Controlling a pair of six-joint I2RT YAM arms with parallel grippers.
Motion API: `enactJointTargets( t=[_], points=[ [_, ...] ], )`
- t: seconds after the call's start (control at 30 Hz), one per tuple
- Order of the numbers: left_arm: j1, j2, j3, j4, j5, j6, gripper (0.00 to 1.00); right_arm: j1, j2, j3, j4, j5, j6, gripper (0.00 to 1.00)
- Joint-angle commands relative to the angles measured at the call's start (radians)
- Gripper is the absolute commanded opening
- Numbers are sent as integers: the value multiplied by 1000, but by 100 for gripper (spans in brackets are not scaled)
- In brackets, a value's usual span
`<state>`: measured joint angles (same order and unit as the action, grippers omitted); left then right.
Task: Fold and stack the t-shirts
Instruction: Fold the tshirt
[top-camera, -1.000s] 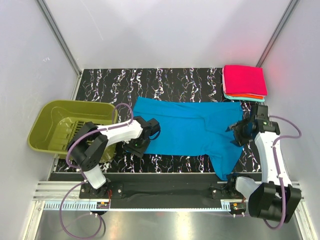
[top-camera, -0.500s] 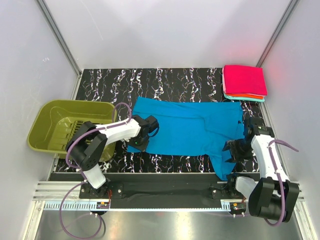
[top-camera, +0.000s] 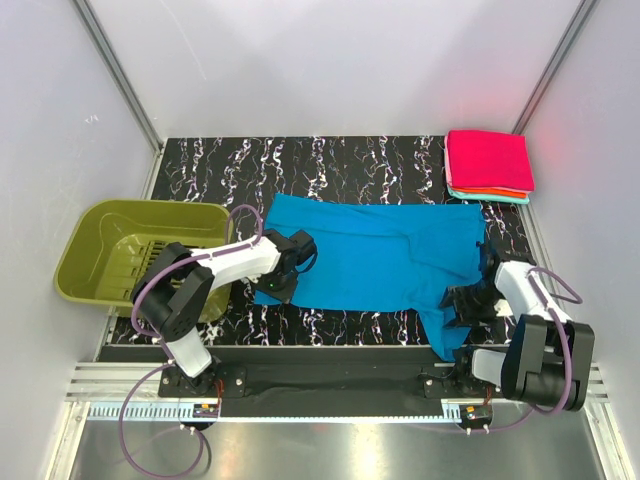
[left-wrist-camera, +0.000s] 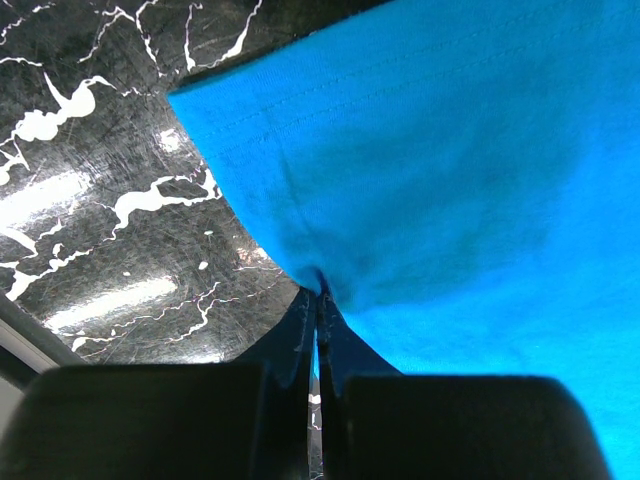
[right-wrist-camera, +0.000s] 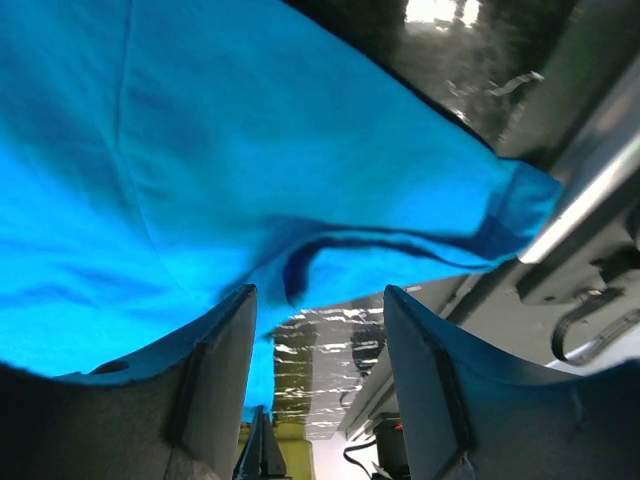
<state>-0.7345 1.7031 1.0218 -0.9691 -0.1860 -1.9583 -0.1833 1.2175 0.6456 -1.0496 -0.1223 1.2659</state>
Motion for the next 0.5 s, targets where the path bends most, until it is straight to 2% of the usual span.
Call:
enactJointTargets(
  t=[0.0,0.17,0.23,0.3,0.47],
  points=[
    [29,32,-9,7,19,-7,0,4,31,-14,88,-19,27,60],
    [27,30,3,1,17,-1,0,4,59,-20,109,4,18,53],
    [29,26,6,-3,7,6,0,4,47,-20,123,7,9,23],
    [27,15,23,-25,-19,16,0,4,11,-23,137,9,4,0],
    [27,0,58,-63,-56,30,0,4,-94,23,131,71,-49,0]
  ],
)
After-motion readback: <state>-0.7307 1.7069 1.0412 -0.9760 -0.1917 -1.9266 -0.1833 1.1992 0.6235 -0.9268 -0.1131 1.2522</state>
